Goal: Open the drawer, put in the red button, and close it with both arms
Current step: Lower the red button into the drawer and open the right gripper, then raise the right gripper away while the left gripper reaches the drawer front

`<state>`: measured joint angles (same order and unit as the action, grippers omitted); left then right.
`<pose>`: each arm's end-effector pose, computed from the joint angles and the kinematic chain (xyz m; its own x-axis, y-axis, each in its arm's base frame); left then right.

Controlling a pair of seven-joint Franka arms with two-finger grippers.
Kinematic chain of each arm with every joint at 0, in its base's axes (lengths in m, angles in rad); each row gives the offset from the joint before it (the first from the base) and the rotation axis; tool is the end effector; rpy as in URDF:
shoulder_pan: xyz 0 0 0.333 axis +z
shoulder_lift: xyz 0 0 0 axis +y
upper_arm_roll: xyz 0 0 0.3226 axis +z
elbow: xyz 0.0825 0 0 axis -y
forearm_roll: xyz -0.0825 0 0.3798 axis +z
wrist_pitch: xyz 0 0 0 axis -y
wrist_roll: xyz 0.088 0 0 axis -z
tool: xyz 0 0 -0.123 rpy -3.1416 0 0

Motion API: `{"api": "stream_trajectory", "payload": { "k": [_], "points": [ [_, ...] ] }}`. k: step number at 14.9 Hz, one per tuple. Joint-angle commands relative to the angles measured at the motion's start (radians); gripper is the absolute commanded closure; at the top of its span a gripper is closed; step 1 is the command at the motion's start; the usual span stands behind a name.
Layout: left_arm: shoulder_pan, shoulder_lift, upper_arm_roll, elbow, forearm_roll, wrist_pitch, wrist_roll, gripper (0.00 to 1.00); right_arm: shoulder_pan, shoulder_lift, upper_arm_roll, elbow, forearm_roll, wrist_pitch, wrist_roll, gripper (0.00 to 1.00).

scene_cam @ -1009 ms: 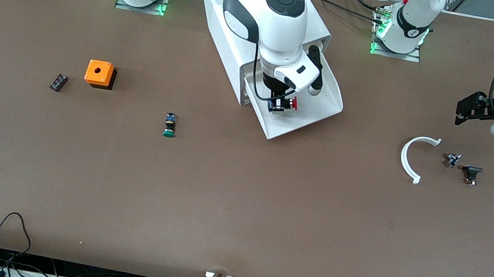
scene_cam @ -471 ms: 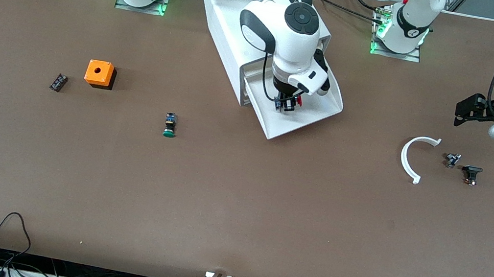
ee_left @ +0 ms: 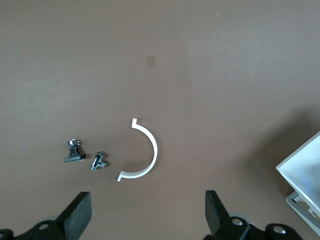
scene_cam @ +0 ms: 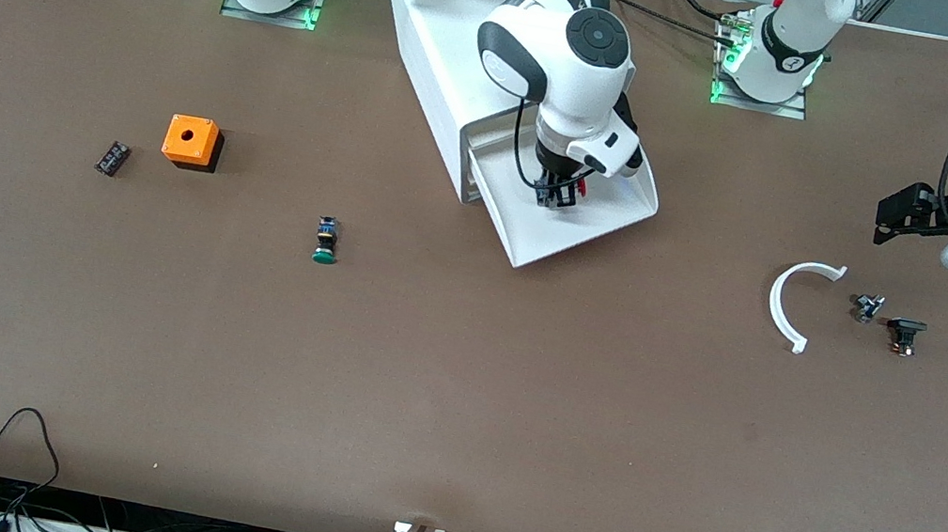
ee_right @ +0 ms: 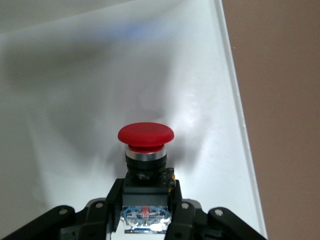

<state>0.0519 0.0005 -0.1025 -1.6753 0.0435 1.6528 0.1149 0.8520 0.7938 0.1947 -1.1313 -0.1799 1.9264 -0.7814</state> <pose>0.5537 -0.0230 0.5729 0.9854 -0.1681 -0.0279 -0.1692 -0.9848 -0.0403 0.4305 0.6281 0.3296 -0.2576 0.9662 -0.0119 0.9657 0.2579 0.0320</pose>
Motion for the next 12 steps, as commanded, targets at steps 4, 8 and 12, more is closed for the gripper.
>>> {"api": "stream_trajectory", "payload": {
  "k": [4, 8, 12],
  "points": [
    [-0.006, 0.018, 0.003, 0.003, -0.010, 0.038, -0.014, 0.00, 0.035, -0.011, -0.008, 0.025, -0.032, -0.064, 0.204, 0.00],
    [-0.058, 0.052, -0.009, -0.085, -0.019, 0.168, -0.136, 0.00, -0.008, -0.094, -0.015, 0.039, 0.017, -0.066, 0.343, 0.00],
    [-0.095, 0.105, -0.118, -0.228, -0.048, 0.411, -0.467, 0.00, -0.085, -0.214, -0.075, 0.038, 0.042, -0.110, 0.346, 0.00]
  ]
}}
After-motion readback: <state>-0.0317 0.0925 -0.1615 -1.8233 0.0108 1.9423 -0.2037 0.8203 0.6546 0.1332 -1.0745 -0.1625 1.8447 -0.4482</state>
